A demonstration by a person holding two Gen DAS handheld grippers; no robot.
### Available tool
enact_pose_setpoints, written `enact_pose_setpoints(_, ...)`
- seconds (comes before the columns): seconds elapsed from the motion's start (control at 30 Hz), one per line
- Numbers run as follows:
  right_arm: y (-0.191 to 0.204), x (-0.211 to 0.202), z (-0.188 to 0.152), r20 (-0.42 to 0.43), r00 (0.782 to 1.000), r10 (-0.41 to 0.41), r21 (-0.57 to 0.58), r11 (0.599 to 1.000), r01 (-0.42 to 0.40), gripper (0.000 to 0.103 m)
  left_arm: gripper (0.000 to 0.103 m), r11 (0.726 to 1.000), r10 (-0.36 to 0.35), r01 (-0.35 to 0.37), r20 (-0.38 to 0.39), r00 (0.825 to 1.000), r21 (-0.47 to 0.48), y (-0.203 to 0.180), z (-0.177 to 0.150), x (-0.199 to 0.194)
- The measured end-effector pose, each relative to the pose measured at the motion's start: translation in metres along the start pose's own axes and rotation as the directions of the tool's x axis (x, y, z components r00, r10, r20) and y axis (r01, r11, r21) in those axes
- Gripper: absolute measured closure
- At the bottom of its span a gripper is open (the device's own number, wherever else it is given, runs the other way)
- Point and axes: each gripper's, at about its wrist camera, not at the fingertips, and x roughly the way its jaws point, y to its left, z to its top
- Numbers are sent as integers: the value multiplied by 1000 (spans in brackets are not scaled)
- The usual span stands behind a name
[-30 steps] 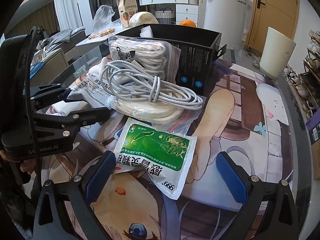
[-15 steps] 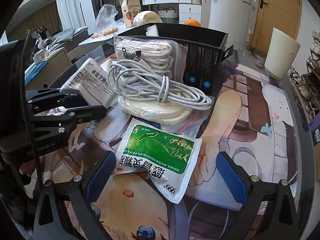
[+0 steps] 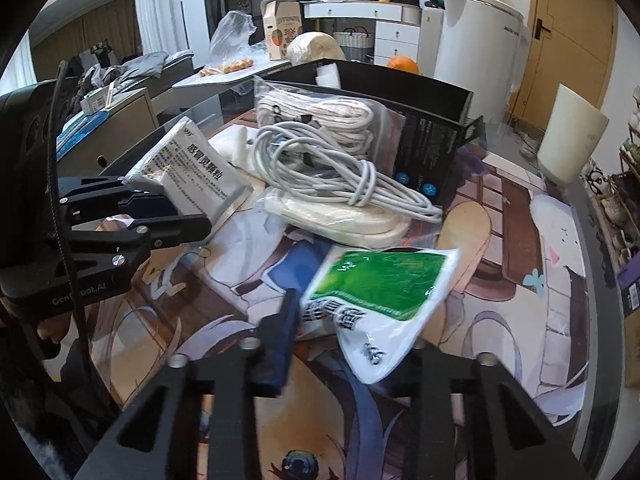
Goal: Organize soft objects
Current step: 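Lift the white sachet with the left gripper while the right gripper lifts the green sachet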
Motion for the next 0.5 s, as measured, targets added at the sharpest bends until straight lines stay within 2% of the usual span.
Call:
enact_pose_setpoints(0.2,1,-1,-3,2,1000,6,-9,1000,-6,74,82,1000,-6,6,20,1000,10,-1,-1,-5)
enact_pose_setpoints(0.27,-3,-3,-4,-3,1000,10,9,1000,-10,68,82,1000,-6,6,23,1000,10,-1,-1,-6)
enact_pose_setpoints(0.33,-6,-4,-6,-12,1000,1,22,1000,-1,46,82,1000,-7,6,20,1000,10,-1,-1,-5)
enact_pose_setpoints(0.5,-21,-7,-13,-23,999,-35,48,998,36,35,82,1000,-10,9,20,1000,10,-1,-2,-6)
